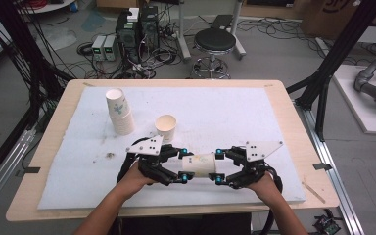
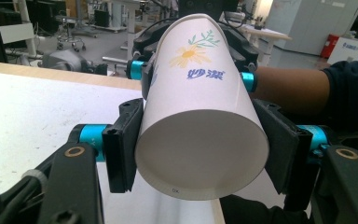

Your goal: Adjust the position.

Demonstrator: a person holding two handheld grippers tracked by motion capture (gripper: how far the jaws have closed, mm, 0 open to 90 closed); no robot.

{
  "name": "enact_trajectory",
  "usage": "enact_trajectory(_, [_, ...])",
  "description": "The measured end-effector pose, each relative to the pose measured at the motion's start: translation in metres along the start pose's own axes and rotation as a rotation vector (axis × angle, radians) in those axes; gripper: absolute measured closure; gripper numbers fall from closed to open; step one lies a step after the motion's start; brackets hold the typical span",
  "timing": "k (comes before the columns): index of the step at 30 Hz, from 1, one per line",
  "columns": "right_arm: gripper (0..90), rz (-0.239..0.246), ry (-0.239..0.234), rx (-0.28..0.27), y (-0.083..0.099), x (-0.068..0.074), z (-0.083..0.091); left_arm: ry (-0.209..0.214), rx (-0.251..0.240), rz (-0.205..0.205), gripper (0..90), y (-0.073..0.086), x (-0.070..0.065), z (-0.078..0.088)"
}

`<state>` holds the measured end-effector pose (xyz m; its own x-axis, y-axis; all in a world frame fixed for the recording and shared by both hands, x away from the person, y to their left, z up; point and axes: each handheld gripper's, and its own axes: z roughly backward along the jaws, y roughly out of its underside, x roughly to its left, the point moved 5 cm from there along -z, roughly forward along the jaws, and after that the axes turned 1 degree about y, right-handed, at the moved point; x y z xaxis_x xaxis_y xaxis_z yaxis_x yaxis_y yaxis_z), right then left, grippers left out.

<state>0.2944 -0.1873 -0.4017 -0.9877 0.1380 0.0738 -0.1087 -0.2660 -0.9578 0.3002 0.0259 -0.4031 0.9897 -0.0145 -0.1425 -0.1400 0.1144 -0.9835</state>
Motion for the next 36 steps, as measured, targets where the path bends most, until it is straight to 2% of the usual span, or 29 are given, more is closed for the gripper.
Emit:
enact_trajectory(2, [36.7,0.001,0.001,0.007,-0.001,0.000,0.000,-0.017,0.010,-0.003,36.8,-0.001,0.000,0.001])
enact_trajectory(3, [36.8,-0.004,0.001,0.013,-0.002,-0.001,0.000,-0.045,0.028,-0.007,32.4,-0.001,0.001,0.001])
enact_trajectory(5, [37.3,-0.005,0.005,0.035,-0.004,-0.002,0.001,-0.094,0.070,0.020,18.2,-0.001,0.003,0.001])
enact_trajectory(8, [37.7,-0.002,0.023,0.117,-0.007,-0.005,0.001,-0.135,0.133,0.005,15.7,-0.002,0.003,0.004])
enact_trajectory(10, [37.7,-0.002,0.038,0.175,-0.008,-0.007,0.000,-0.159,0.191,-0.019,15.7,-0.004,0.003,0.006])
enact_trajectory(16, [37.7,0.036,0.059,0.351,-0.017,-0.012,-0.007,-0.160,0.288,-0.051,16.0,-0.004,0.004,0.003])
enact_trajectory(18, [37.6,0.045,0.055,0.388,-0.019,-0.013,-0.011,-0.162,0.327,-0.058,16.2,-0.002,0.005,0.001])
enact_trajectory(21, [37.6,0.063,0.048,0.453,-0.022,-0.012,-0.017,-0.162,0.348,-0.055,16.8,-0.001,0.006,-0.002])
enact_trajectory(26, [37.4,0.094,0.045,0.534,-0.028,-0.012,-0.025,-0.167,0.392,-0.059,17.7,0.003,0.007,-0.005])
enact_trajectory(36, [37.2,0.136,0.049,0.626,-0.036,-0.012,-0.034,-0.165,0.436,-0.059,19.2,0.006,0.009,-0.010])
